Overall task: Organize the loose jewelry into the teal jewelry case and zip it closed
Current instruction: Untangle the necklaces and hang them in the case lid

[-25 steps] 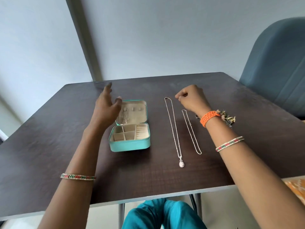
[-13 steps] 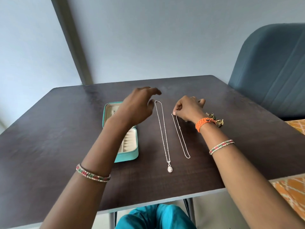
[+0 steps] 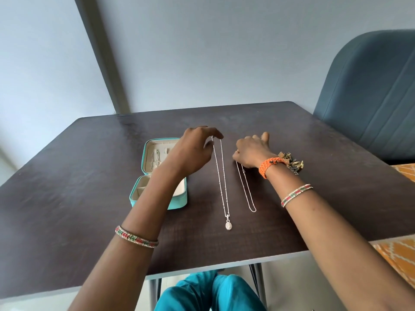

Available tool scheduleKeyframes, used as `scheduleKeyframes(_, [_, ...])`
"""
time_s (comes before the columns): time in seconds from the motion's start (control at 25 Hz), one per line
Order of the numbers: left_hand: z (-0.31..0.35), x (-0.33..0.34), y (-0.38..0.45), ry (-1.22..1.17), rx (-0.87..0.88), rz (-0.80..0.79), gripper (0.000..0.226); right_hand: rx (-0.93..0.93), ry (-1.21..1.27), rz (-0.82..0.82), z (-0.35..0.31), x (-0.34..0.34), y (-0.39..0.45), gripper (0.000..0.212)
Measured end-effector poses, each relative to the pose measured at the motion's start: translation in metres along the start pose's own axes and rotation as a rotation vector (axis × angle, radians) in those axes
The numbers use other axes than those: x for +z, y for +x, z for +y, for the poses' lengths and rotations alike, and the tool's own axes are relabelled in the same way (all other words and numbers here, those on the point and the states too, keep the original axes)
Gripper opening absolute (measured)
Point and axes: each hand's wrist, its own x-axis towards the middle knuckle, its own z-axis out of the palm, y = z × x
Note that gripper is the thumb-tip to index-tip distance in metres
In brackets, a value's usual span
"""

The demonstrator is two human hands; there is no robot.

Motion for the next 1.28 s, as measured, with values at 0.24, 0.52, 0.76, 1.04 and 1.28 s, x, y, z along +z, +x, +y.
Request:
scheduleKeyframes(0.24, [0.006,-0.001,-0.003,-0.326,-0.156,0.12,0.029,0.101,0.91,-0.034,0.015,-0.031,-0.014,0.039])
scheduleKeyframes(0.52, [0.04,-0.013,-0.02,-0.683,-0.223,0.032,0.011,-0.073,1.148,-0.088,0.004,-0.084,-0.054,0.019])
scheduleKeyframes(0.76, [0.06,-0.041,-0.04,-0.753,-0.252,0.186,0.012,-0.118,1.334,-0.116,-0.007,-0.104,-0.089,0.023])
scheduleKeyframes(1.04, [0.071,-0.072,-0.06,-0.55,-0.216,0.273,0.009,-0.255,2.005,-0.409,-0.029,-0.109,-0.13,0.021])
scheduleKeyframes(1.28, [0.067,-0.108,-0.093,-1.438,-0.54,0.005,0.014,-0.18,1.94,-0.07,-0.022,-0.125,-0.136,0.032])
